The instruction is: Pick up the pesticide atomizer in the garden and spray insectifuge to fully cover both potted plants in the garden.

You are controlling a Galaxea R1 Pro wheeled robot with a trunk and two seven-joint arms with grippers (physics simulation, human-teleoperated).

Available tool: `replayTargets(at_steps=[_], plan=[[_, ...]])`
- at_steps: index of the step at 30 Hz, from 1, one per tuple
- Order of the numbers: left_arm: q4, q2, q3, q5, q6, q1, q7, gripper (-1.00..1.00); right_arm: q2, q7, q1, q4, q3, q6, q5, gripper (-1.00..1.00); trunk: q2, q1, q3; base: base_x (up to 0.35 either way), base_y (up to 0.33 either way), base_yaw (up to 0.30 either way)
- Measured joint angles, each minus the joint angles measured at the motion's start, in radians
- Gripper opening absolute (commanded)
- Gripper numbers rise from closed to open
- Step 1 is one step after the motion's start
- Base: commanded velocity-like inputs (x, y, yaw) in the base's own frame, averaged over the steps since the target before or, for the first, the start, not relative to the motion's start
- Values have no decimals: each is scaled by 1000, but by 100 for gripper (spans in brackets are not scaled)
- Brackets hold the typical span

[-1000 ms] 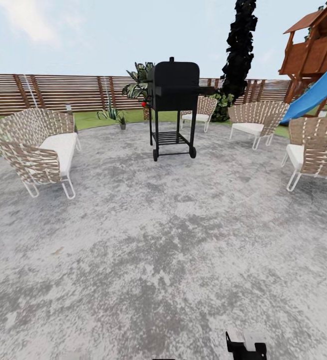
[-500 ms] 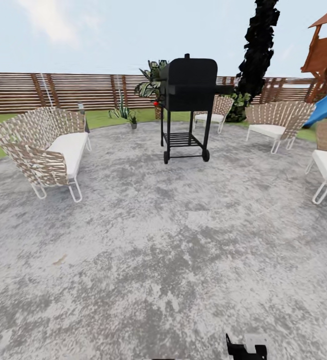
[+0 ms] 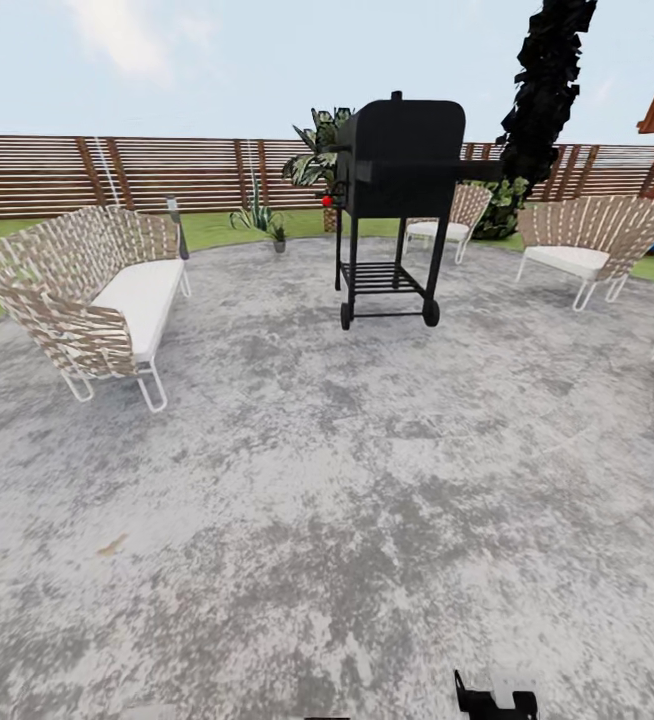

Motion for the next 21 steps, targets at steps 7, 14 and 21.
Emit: replayTargets(at_steps=[7, 14, 21], plan=[[0, 0, 0, 0, 0, 0, 0, -100, 4, 0, 0, 0, 0, 0, -2, 100, 0, 0, 0, 343, 0, 57], [1, 0, 0, 0, 0, 0, 0, -100, 5, -1, 0, 1, 0, 1, -1, 100, 0, 0, 0, 343, 0, 266], [1, 0, 0, 1, 0, 0, 0, -100, 5, 0, 0, 1, 0, 2, -1, 100, 0, 0, 0, 343, 0, 229]])
